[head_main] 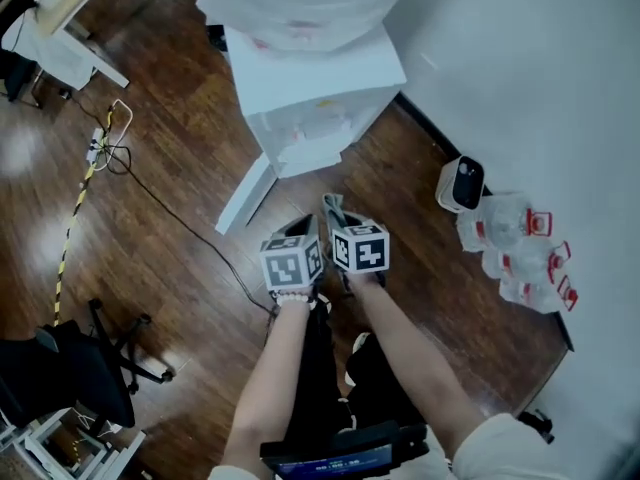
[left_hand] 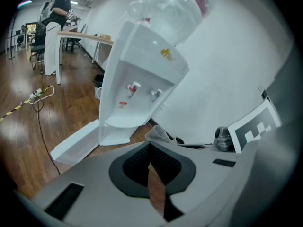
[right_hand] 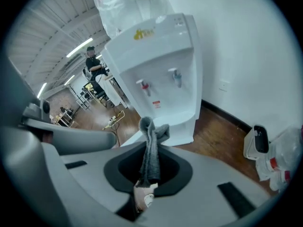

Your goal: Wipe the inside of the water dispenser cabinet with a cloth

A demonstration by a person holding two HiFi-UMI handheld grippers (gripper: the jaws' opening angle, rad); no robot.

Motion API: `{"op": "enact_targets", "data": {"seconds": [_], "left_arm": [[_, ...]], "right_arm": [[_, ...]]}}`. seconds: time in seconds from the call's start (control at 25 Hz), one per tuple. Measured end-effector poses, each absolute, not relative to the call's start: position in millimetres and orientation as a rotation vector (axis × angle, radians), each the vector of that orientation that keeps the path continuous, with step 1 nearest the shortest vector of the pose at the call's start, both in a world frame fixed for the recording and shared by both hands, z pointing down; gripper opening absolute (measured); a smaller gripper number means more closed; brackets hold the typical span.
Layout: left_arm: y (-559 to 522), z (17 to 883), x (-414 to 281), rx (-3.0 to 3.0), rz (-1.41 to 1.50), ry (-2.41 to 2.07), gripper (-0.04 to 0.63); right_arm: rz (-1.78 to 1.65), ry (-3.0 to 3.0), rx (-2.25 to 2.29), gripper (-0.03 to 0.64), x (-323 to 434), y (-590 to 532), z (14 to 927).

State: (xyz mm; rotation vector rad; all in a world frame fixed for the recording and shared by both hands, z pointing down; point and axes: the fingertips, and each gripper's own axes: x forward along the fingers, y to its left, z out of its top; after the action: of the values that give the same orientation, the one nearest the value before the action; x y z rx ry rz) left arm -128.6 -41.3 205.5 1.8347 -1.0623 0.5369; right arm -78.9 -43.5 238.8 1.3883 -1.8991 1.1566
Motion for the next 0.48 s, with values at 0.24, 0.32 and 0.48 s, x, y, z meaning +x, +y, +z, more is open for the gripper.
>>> {"op": "enact_targets", "data": {"seconds": [0.24, 0.32, 0.48], "left_arm": [[-10.6, 111.6, -107.8, 1.924, 0.508, -1.104, -0.003], [6.6, 74.5, -94.4, 1.974, 0.492, -1.123, -0.003], [50.3, 0.4, -60.4, 2.069, 0.421, -1.134, -0.003]], "right_arm": [[1.103, -1.987, 1.469, 0.039, -50.3, -7.1, 144.3], [1.073, -2.035, 1.502, 0.039, -36.1, 11.7, 107.2], [0.97, -2.128, 1.581, 0.04, 0.9, 55.5, 25.3]]}}
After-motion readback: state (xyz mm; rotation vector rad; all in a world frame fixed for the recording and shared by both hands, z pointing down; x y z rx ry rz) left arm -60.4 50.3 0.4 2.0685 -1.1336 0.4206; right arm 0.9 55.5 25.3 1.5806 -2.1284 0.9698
